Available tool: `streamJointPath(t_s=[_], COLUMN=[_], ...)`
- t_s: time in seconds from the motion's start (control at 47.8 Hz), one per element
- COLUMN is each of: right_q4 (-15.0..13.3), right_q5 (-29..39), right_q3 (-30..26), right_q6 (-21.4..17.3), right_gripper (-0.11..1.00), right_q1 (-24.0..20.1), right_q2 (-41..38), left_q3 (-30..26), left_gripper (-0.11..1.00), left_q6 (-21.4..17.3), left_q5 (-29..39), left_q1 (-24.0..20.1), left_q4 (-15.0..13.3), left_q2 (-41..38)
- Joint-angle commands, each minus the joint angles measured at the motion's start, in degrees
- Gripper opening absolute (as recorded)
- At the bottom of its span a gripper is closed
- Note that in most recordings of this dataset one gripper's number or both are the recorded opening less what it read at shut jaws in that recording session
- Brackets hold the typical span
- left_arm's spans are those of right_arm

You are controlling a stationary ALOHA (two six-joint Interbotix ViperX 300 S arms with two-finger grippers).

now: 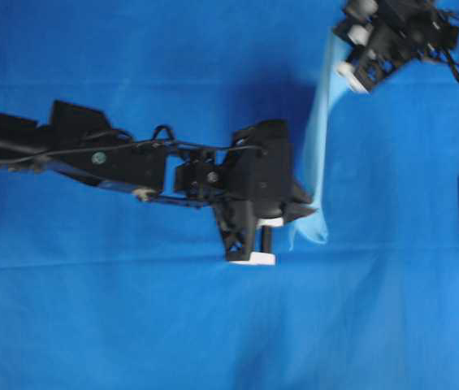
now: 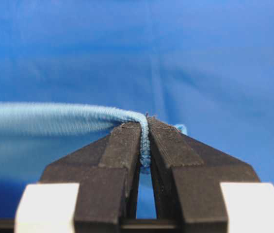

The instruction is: Fold the light blue towel.

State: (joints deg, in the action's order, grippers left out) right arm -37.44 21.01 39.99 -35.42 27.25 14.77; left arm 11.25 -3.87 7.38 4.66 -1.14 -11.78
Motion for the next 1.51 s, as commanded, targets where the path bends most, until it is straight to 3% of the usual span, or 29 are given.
streamJointPath(t_s=[0.0, 0.335, 0.524, 0.733, 0.901, 1.152, 1.34, 1.487], right_q4=[-0.53, -0.53, -0.53, -0.26, 0.00, 0.00, -0.09, -0.35], right_q5=[0.09, 1.32, 3.52, 10.37, 9.84, -1.58, -9.32, -11.69], right_q3=[-3.34, 0.79, 5.62, 9.67, 10.20, 8.17, 3.16, -0.97], right_q6=[0.44, 0.53, 0.35, 0.70, 0.79, 0.88, 0.97, 1.23], right_gripper=[0.02, 0.02, 0.02, 0.02, 0.02, 0.02, 0.02, 0.02], right_q1=[1.14, 2.99, 3.69, 3.69, 3.43, 3.34, 2.37, 0.62], right_q2=[-1.14, 3.43, 10.37, 16.96, 16.26, 5.27, -5.10, -11.07], left_q3=[-2.90, -5.54, -12.74, -22.41, -24.17, -16.96, -4.75, 5.01], left_gripper=[0.02, 0.02, 0.02, 0.02, 0.02, 0.02, 0.02, 0.02], left_q6=[-0.97, -0.88, -0.79, -1.58, -0.97, 2.02, 6.94, 12.22], left_q5=[-0.18, -3.43, -5.71, -5.80, -5.89, -7.73, -13.62, -18.72], left_q1=[2.55, 2.46, 2.55, 3.08, 3.08, 2.99, 2.99, 3.16], left_q4=[-0.18, -0.18, -0.18, -0.18, -0.26, -0.70, -0.70, -0.79], left_q2=[0.44, -2.46, -8.35, -15.38, -17.75, -16.26, -12.57, -9.58])
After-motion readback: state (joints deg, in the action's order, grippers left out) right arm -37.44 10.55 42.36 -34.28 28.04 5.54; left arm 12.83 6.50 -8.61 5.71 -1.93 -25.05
